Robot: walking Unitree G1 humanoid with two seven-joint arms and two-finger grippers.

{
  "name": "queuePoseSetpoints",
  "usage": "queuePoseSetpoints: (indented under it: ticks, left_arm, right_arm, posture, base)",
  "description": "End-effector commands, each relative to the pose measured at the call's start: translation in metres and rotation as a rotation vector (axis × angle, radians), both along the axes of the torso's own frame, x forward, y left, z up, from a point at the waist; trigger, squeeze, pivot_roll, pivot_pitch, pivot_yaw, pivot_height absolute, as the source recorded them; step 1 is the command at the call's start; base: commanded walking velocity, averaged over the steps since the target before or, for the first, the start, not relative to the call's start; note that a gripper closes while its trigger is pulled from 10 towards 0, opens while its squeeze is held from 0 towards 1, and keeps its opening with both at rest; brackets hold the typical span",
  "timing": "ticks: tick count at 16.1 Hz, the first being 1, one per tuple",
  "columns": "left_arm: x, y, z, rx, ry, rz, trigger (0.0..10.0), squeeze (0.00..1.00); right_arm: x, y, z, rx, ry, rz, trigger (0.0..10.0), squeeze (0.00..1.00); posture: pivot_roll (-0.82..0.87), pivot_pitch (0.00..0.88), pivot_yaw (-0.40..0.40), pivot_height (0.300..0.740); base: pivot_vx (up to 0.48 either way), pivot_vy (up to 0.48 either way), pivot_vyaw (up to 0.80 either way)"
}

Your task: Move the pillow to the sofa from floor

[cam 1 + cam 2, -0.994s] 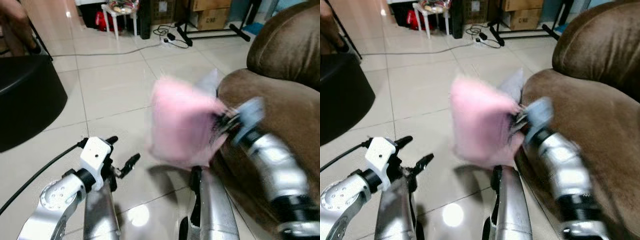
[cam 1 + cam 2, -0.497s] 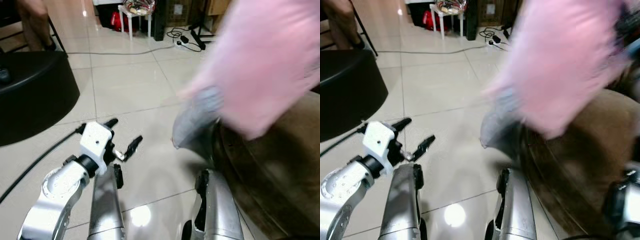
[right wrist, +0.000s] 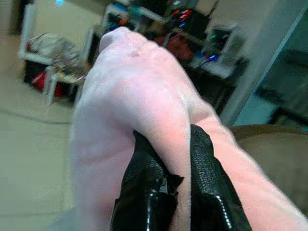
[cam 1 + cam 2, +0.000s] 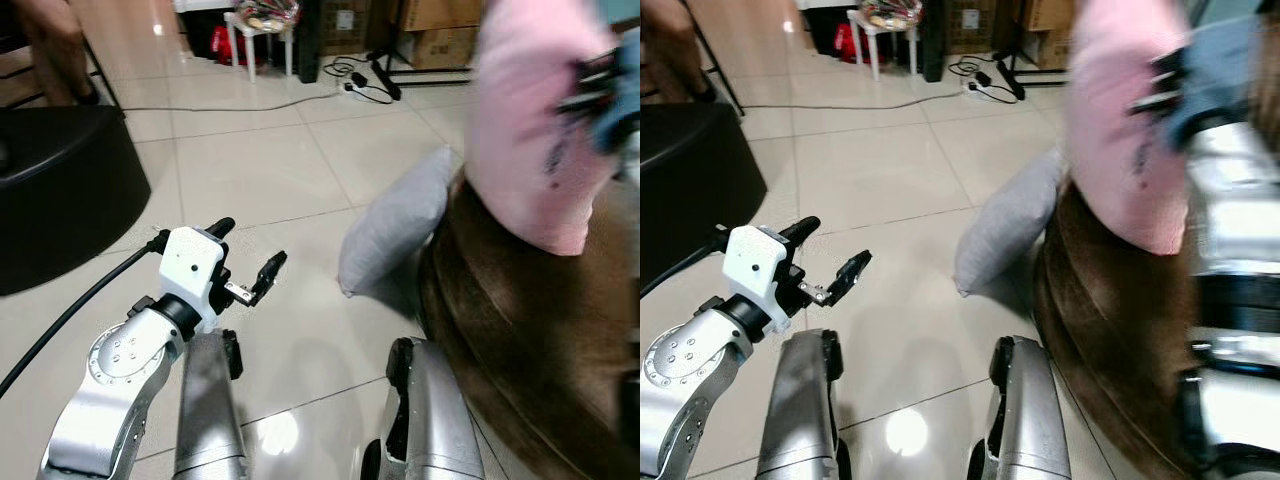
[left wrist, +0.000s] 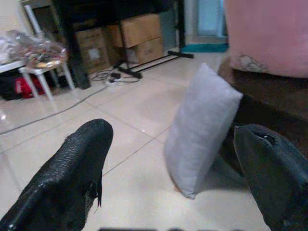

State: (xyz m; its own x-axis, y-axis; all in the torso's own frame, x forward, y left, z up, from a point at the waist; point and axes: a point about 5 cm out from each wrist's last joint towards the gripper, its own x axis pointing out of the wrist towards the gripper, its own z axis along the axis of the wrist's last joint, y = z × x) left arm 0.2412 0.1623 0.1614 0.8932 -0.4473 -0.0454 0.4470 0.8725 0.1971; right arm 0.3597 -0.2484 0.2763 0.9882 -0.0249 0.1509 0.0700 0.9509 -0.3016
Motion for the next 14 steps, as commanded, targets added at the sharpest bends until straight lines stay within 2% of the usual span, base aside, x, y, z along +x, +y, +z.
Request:
queuePoseSetpoints:
  ticks: [1,3,5,7,9,12,14]
  left_arm:
    - [0.001,0.001,0.000,0.015,-0.001,0.018,10.0,0.00]
    - [0.005,0.010,-0.006,0.039,0.002,0.103,10.0,0.00]
    - [0.006,0.020,-0.009,0.061,0.004,0.173,10.0,0.00]
    - [0.007,0.022,-0.008,0.063,-0.012,0.194,10.0,0.00]
    - [0.006,0.020,-0.014,0.054,-0.015,0.223,10.0,0.00]
    - [0.004,0.017,-0.016,0.067,-0.032,0.246,10.0,0.00]
    - [0.003,0.016,-0.016,0.069,-0.040,0.251,10.0,0.00]
  right_arm:
    - [-0.002,-0.005,-0.009,-0.010,0.037,-0.045,10.0,0.00]
    - [0.001,0.017,-0.020,0.039,0.053,0.004,10.0,0.00]
    - [0.002,0.031,-0.024,0.060,0.055,0.020,10.0,0.00]
    - [0.001,0.039,-0.028,0.062,0.055,0.024,10.0,0.00]
    - [-0.006,0.049,-0.040,0.105,0.050,0.022,10.0,0.00]
    - [-0.021,0.054,-0.063,0.198,0.085,0.008,10.0,0.00]
    - [-0.025,0.059,-0.070,0.208,0.100,0.005,10.0,0.00]
  posture:
    - [0.04,0.000,-0.072,0.463]
    - [0.04,0.000,-0.073,0.483]
    - [0.04,0.000,-0.077,0.503]
    - [0.03,0.000,-0.077,0.518]
    - [0.03,0.000,-0.075,0.538]
    - [0.03,0.000,-0.073,0.573]
    - [0.03,0.000,-0.073,0.588]
  base:
    - [0.000,0.000,0.00]
    - [0.000,0.000,0.00]
    - [0.000,0.000,0.00]
    - [0.000,0.000,0.00]
    - [0.000,0.000,0.00]
    - [0.000,0.000,0.00]
    - [0.000,0.000,0.00]
